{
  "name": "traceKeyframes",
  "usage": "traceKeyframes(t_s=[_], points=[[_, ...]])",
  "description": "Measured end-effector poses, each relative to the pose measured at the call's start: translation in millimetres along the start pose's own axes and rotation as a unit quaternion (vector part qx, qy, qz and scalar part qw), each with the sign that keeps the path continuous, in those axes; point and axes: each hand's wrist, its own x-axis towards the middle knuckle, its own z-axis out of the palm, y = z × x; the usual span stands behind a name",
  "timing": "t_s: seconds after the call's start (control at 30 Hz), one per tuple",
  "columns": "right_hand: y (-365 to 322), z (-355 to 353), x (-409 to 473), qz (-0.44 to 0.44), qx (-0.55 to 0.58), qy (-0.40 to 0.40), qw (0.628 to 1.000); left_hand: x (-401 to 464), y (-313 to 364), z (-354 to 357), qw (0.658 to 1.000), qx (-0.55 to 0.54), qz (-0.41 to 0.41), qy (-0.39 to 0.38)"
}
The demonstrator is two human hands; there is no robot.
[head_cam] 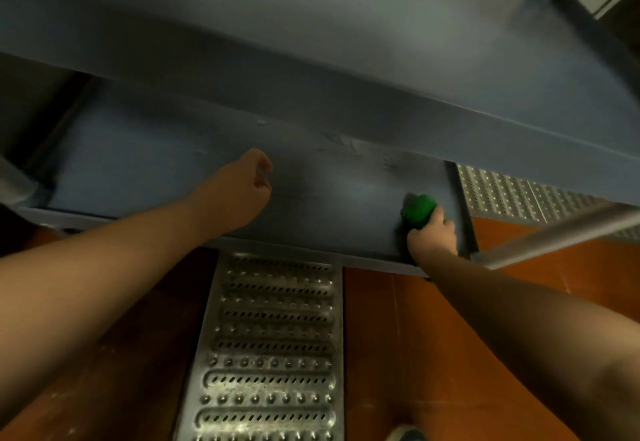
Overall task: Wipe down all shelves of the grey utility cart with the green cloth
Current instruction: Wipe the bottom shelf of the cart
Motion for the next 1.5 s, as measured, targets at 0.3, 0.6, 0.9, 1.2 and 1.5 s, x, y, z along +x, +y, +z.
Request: traceKeyframes(t_s=[0.3, 0.6, 0.9, 1.2, 1.5], points=[[-67.3, 41.2, -51.8, -0.064, -0.025, -0.012, 0.998, -35.9, -53.0, -52.4, 0.999, 0.028, -0.029, 0.027], [-156.3, 89.2, -122.7, -0.164, -0.023, -0.023, 0.986, -70.6, -104.1, -101.4, 0.995, 0.046, -0.070, 0.047], [-259.4, 133.7, -196.4, -0.246, 0.025, -0.085, 0.965, -102.5, -124.8, -142.6, 0.988, 0.020, -0.151, 0.037], [-366.2, 179.2, -276.3, -0.323, 0.079, -0.141, 0.933, -127.3, -143.0, -166.6, 0.967, 0.005, -0.241, 0.078], [-397.3, 191.4, -292.6, -0.453, 0.081, -0.163, 0.873, -139.5, -148.6, -173.9, 0.962, -0.008, -0.256, 0.099]])
